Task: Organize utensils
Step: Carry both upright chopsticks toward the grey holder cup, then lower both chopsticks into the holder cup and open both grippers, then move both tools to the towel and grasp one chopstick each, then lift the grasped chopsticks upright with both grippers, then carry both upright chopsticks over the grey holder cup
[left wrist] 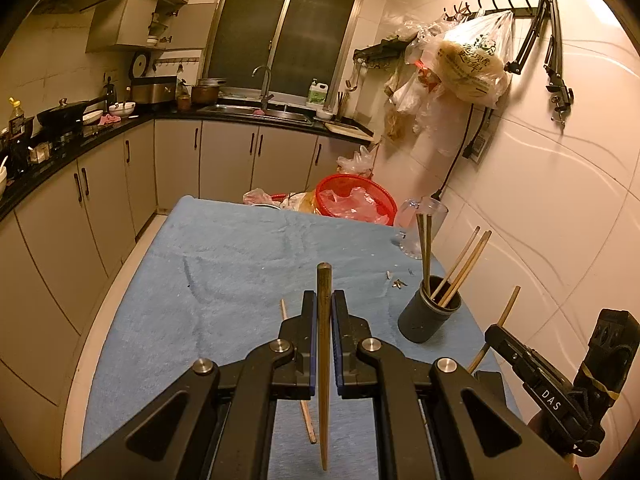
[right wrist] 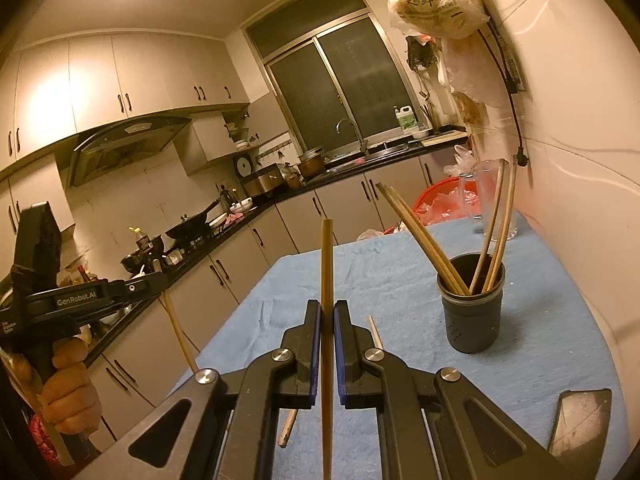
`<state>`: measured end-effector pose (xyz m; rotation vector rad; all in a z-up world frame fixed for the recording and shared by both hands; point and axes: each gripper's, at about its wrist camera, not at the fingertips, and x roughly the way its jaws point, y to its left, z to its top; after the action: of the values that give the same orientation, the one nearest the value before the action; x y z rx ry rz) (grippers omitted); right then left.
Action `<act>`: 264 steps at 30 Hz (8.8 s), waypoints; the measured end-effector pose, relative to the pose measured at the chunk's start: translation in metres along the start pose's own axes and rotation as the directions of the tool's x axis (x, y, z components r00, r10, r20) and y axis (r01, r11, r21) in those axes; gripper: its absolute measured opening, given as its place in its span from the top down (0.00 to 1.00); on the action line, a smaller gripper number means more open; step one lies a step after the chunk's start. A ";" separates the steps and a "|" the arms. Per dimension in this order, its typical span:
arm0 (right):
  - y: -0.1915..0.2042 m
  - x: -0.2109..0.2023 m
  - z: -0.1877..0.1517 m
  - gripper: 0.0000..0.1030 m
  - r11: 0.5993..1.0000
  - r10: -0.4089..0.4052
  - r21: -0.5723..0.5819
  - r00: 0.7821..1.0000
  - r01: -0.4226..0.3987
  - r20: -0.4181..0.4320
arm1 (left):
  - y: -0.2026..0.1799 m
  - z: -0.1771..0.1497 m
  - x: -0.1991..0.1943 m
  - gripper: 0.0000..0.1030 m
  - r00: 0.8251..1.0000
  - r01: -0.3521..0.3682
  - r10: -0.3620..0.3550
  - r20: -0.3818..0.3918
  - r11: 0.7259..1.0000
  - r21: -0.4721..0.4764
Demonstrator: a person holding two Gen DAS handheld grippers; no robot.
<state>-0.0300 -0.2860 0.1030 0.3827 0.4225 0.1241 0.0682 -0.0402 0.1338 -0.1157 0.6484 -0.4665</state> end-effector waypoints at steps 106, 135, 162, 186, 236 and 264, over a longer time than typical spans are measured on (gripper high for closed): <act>-0.155 0.073 0.094 0.93 0.962 -0.248 0.128 0.968 0.242 0.032 | -0.160 0.049 0.195 0.92 0.998 0.069 -0.069 -0.005 0.988 0.136; -0.150 0.063 0.097 0.91 0.970 -0.217 0.125 0.975 0.210 0.052 | -0.163 0.053 0.189 0.91 0.998 0.059 -0.061 0.004 0.987 0.150; -0.040 0.060 0.028 0.72 0.998 -0.049 -0.048 0.981 0.040 -0.189 | 0.046 -0.036 0.120 0.59 0.967 -0.170 0.142 -0.211 0.978 -0.124; -0.030 0.283 -0.030 0.94 0.954 -0.278 -0.269 0.726 0.132 -0.629 | 0.086 -0.049 0.170 0.60 0.913 -0.099 0.045 -0.406 0.989 -0.114; 0.000 0.023 0.010 0.94 0.997 -0.056 -0.061 0.996 0.052 -0.067 | -0.026 -0.004 0.053 0.94 0.993 0.000 0.007 -0.119 0.999 0.054; -0.063 -0.025 0.067 0.94 0.985 -0.165 0.064 0.983 0.160 0.086 | -0.080 0.023 0.051 0.94 0.993 0.073 -0.061 -0.104 0.991 0.114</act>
<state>-0.0220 -0.3714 0.1444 0.4070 0.3664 -0.0645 0.0869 -0.1357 0.1438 -0.0028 0.7154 -0.5772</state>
